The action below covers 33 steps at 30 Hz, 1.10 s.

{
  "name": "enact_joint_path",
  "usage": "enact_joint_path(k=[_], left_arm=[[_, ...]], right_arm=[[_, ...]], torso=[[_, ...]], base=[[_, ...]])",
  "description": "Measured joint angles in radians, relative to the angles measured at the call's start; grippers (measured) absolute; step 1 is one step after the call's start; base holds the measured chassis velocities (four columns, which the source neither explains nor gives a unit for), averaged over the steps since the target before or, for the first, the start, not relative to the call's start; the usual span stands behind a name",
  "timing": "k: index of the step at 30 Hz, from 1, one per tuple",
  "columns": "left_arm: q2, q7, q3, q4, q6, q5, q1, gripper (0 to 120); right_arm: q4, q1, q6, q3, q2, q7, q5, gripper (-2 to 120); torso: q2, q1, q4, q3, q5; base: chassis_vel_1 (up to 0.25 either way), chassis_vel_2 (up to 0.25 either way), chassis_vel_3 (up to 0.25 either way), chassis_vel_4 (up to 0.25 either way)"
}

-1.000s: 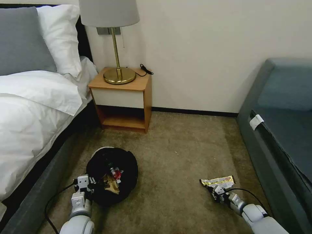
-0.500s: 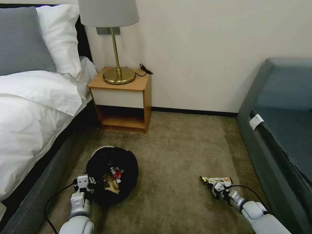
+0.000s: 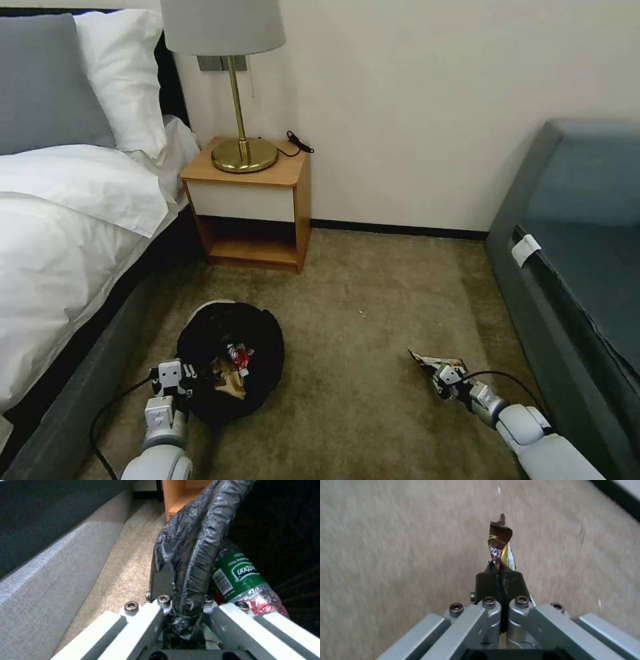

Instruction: Pick up the trash bin, then pick up the garbage on the floor and place it into the trash bin.

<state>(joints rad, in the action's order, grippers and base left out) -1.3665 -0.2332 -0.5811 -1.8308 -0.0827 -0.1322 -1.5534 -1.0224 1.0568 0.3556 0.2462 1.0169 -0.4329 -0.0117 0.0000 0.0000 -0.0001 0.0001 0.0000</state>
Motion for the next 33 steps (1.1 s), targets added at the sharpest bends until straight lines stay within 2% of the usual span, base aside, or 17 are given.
enact_joint_path(k=[6, 12, 24, 33], left_arm=[[-0.001, 0.000, 0.003, 0.003, 0.000, 0.002, 0.005, 0], [-0.002, 0.000, 0.004, 0.004, 0.000, 0.004, 0.007, 0], [-0.009, 0.000, 0.009, 0.009, -0.006, 0.013, 0.017, 0], [-0.017, -0.002, 0.014, 0.010, -0.022, 0.024, 0.033, 0]], right_arm=[[-0.190, 0.030, -0.054, -0.032, -0.018, 0.000, 0.069, 0], [-0.323, 0.032, -0.097, -0.067, -0.021, 0.000, 0.115, 0], [-0.486, 0.001, -0.142, -0.140, -0.031, 0.001, 0.227, 0], [-0.678, -0.016, -0.208, -0.212, -0.034, 0.001, 0.424, 0]], torso=[[0.000, 0.000, 0.0001, 0.000, -0.0001], [0.000, 0.000, 0.0002, 0.000, -0.0001], [0.000, 0.000, 0.0002, 0.000, -0.0001], [0.000, 0.000, 0.0001, 0.000, -0.0002]], base=[[0.000, 0.000, 0.000, 0.000], [0.000, 0.000, 0.000, 0.000], [0.000, 0.000, 0.000, 0.000], [0.000, 0.000, 0.000, 0.000]])
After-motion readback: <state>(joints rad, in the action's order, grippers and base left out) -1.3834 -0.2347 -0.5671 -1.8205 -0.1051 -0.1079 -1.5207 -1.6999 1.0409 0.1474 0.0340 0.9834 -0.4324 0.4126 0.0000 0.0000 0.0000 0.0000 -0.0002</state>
